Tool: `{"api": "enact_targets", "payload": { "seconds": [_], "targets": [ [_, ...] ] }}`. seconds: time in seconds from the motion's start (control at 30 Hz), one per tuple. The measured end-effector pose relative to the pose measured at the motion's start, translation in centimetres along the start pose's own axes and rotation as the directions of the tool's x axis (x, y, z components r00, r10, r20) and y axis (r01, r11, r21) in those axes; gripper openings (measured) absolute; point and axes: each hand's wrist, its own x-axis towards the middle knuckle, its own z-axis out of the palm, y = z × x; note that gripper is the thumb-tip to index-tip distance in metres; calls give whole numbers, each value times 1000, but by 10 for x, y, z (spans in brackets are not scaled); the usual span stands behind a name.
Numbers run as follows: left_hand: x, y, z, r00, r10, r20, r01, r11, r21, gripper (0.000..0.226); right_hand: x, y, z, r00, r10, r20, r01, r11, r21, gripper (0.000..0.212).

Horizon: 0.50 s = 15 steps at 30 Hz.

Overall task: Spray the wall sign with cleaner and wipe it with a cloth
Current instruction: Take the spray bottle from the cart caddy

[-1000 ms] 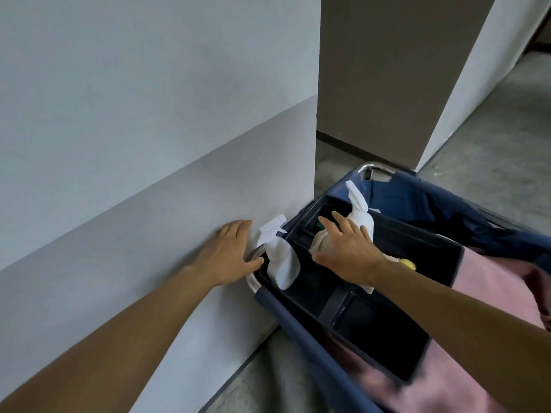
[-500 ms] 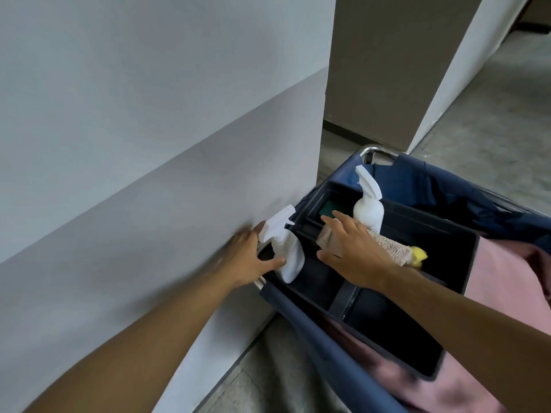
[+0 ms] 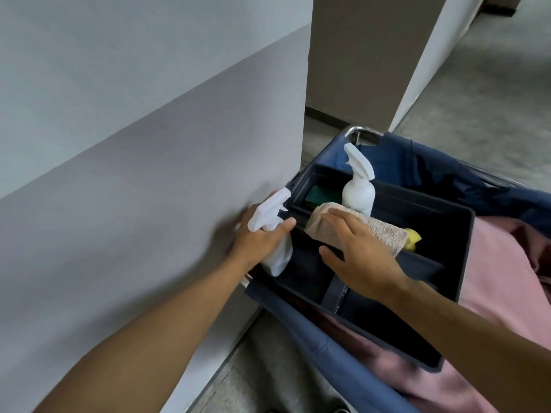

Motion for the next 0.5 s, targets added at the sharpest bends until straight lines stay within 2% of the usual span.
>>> {"api": "enact_targets", "payload": {
  "seconds": [0.07,0.17,0.23,0.37,0.5],
  "targets": [
    [-2,12,5,1000,-2,-2,2,1000,-30,33,-3,1,1,1000,9,-3,-9,1000,13,61],
    [-8,24,19,996,83,42,-80,995,-54,60,-6,-1,0,1000,5,-20,-5,999,32,59],
    [-11,28,26,990,127,69,-121,989,-89,66,-5,-3,-2,999,8,-31,-6,999,49,58],
    [-23,35,34,987,125,96,-106,977,-183,62,-2,-8,-16,998,2,-59,3,996,84,57],
    [-33,63,27,987,153,48,-140,970,-199,42,2,-20,-39,996,-6,-87,16,994,110,59]
  ]
}}
